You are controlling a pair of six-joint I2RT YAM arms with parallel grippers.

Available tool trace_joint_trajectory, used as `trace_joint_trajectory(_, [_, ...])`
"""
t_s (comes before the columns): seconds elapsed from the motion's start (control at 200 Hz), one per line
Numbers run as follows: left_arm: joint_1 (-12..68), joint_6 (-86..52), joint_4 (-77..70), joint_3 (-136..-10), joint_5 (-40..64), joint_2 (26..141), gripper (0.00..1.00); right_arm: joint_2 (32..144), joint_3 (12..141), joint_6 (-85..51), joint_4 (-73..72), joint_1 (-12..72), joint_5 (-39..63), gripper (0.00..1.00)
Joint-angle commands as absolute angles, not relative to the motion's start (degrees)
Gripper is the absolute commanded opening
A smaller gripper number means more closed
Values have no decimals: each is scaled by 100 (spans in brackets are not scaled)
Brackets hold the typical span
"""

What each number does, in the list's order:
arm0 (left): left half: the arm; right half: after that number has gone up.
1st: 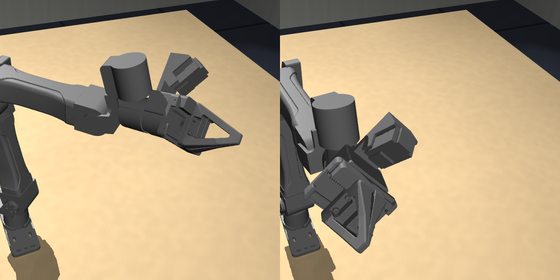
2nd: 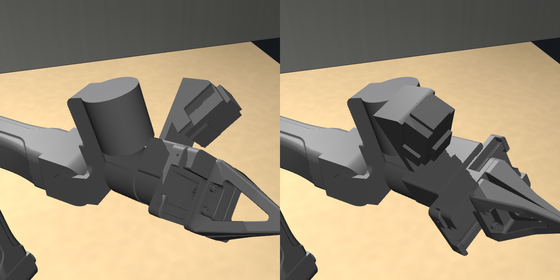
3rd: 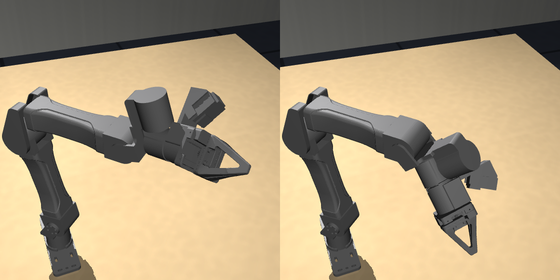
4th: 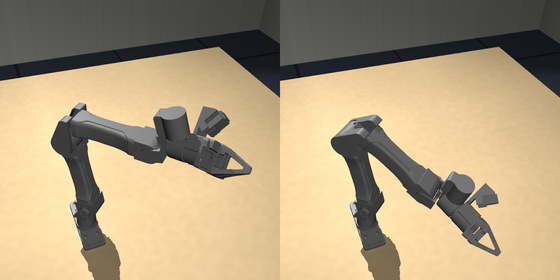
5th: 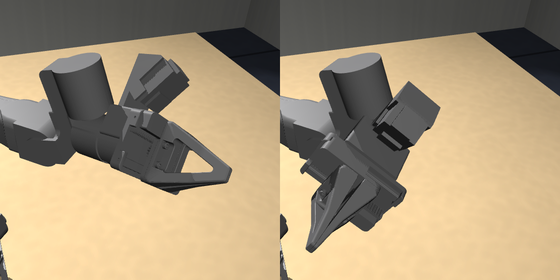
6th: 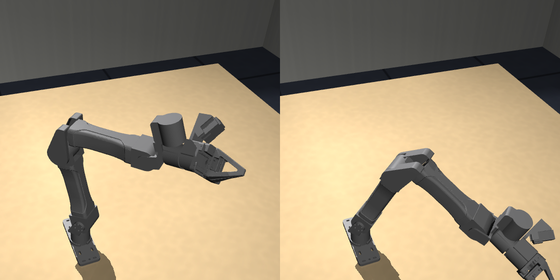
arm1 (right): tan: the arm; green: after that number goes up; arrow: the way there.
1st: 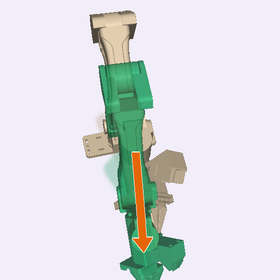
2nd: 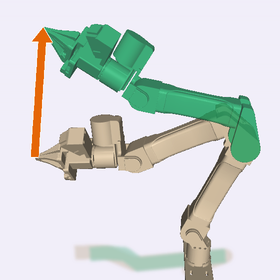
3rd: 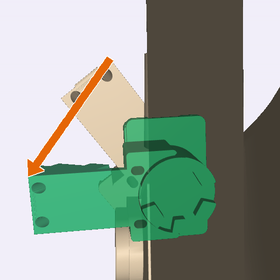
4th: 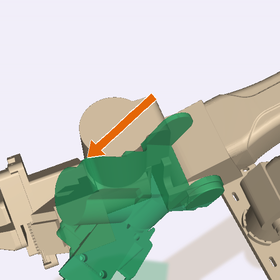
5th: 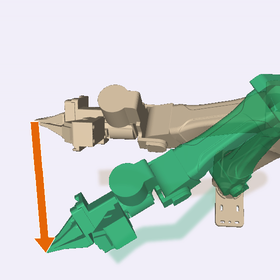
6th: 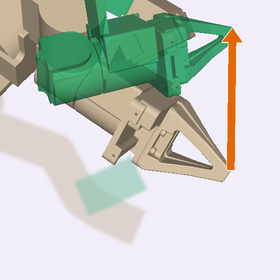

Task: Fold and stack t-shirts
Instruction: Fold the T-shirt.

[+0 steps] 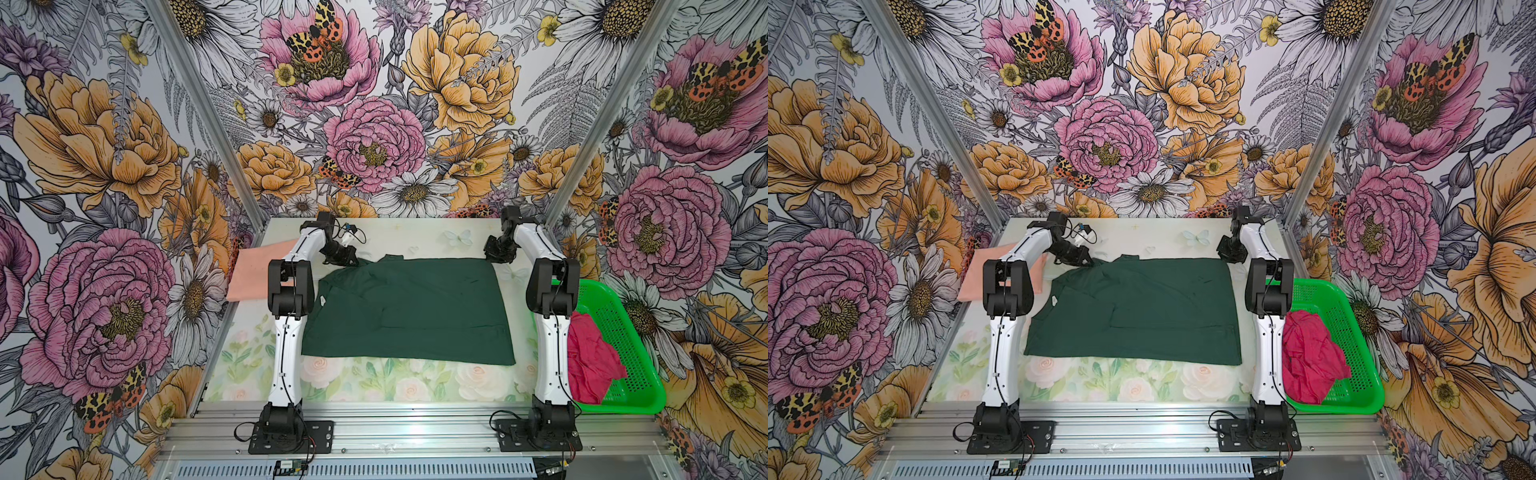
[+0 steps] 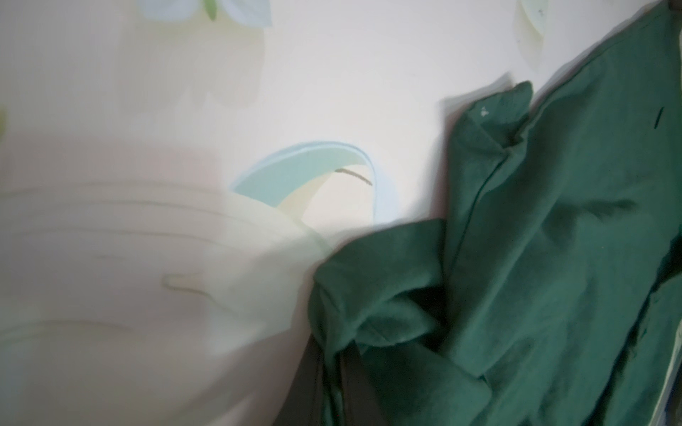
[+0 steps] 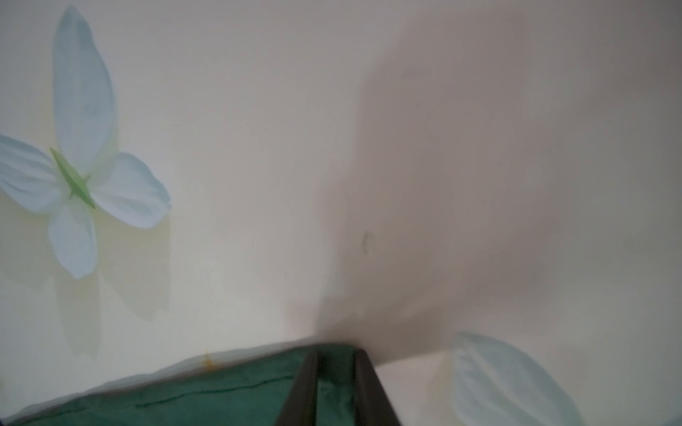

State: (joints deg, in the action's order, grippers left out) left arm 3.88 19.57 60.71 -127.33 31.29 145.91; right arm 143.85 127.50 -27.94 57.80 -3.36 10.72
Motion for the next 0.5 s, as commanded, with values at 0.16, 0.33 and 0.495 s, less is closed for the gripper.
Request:
trace_joint_trajectory(0.16, [387,1866,6295,-12875,2910,14635,5,14489,12766,-2461,5722,-295,970,0])
trace_joint_trajectory(0.33, [387,1554,6168,-13185,2653,14433,0,14057,12357,-2264,5306,-200,760,0])
trace_joint_trajectory(0.495, [357,1355,6012,-13441,2112,14150,0,13500,11751,-2186,4883,-184,459,0])
